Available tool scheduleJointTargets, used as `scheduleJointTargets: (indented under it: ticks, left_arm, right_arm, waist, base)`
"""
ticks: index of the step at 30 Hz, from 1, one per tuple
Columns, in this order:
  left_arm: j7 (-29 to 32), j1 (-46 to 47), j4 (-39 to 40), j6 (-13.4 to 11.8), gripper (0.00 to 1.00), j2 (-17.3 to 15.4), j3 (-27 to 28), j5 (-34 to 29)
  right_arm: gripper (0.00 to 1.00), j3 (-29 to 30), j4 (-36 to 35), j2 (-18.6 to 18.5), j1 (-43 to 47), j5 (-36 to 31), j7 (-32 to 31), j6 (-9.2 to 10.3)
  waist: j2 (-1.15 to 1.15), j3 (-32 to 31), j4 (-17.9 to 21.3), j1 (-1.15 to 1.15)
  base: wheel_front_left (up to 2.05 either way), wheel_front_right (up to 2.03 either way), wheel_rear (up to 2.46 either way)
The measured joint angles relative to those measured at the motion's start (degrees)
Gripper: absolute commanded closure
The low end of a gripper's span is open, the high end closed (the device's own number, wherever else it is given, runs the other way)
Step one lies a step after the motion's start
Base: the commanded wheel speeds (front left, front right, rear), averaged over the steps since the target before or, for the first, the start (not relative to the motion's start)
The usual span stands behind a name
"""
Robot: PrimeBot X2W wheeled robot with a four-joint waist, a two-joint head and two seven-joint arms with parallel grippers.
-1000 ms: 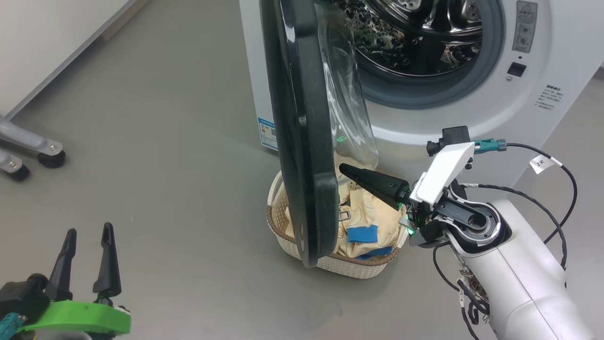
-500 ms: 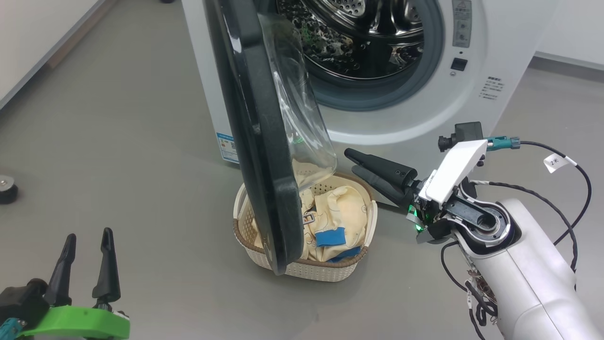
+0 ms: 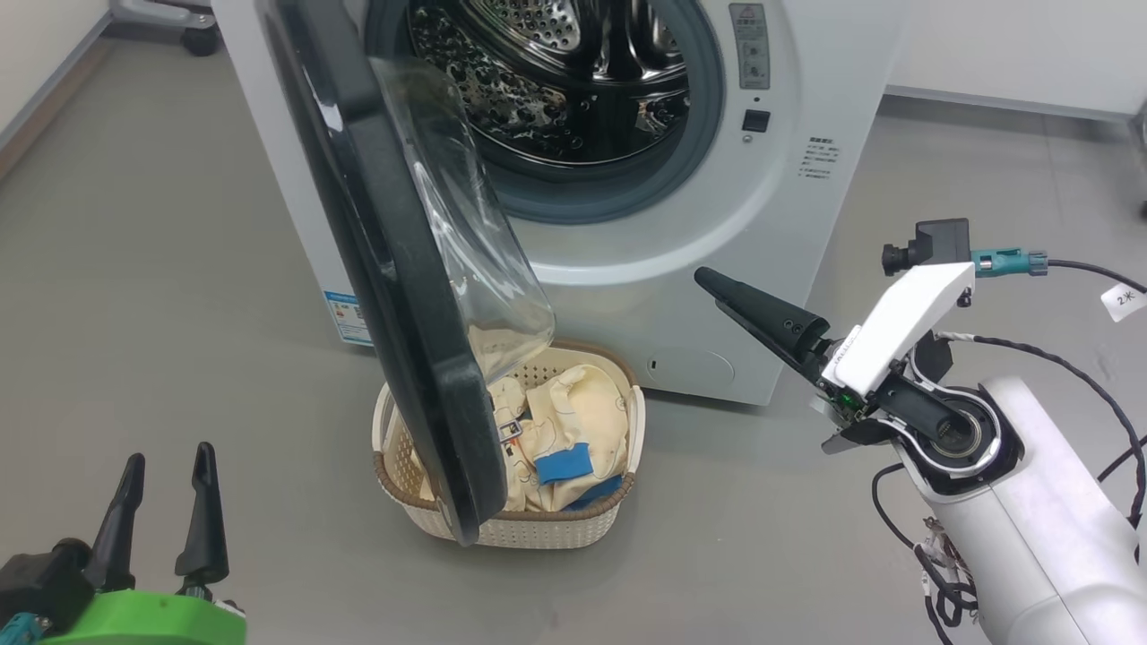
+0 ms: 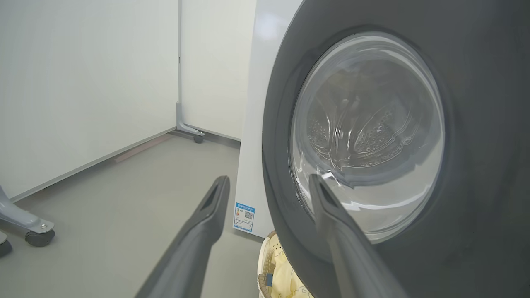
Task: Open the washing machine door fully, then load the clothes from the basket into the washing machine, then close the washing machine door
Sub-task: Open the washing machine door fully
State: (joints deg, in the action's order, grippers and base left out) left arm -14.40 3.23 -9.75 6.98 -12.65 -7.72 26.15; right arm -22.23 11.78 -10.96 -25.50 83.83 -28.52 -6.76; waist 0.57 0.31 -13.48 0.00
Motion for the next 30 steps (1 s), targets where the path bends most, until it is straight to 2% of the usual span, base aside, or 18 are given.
scheduleJointTargets:
  ticks: [19, 30]
  left_arm:
    - [0.0, -1.13, 0.26, 0.0, 0.0, 0.16, 0.36, -0.32]
    - [0.0, -1.16, 0.71, 0.0, 0.0, 0.62, 1.85, -0.42]
  right_arm:
    - [0.0, -0.07, -5.19, -5.66, 5.47, -12.34, 13.93, 0.0]
    - [0.0, -0.92, -7.56, -10.44, 8.72, -23.93, 24.91, -0.31]
  waist:
    - [0.0, -1.0, 7.58, 0.0]
    - [0.0, -0.88, 10.28, 0.0]
  base:
    - [0.0, 0.0, 0.0]
    - [0.0, 0.0, 0.0]
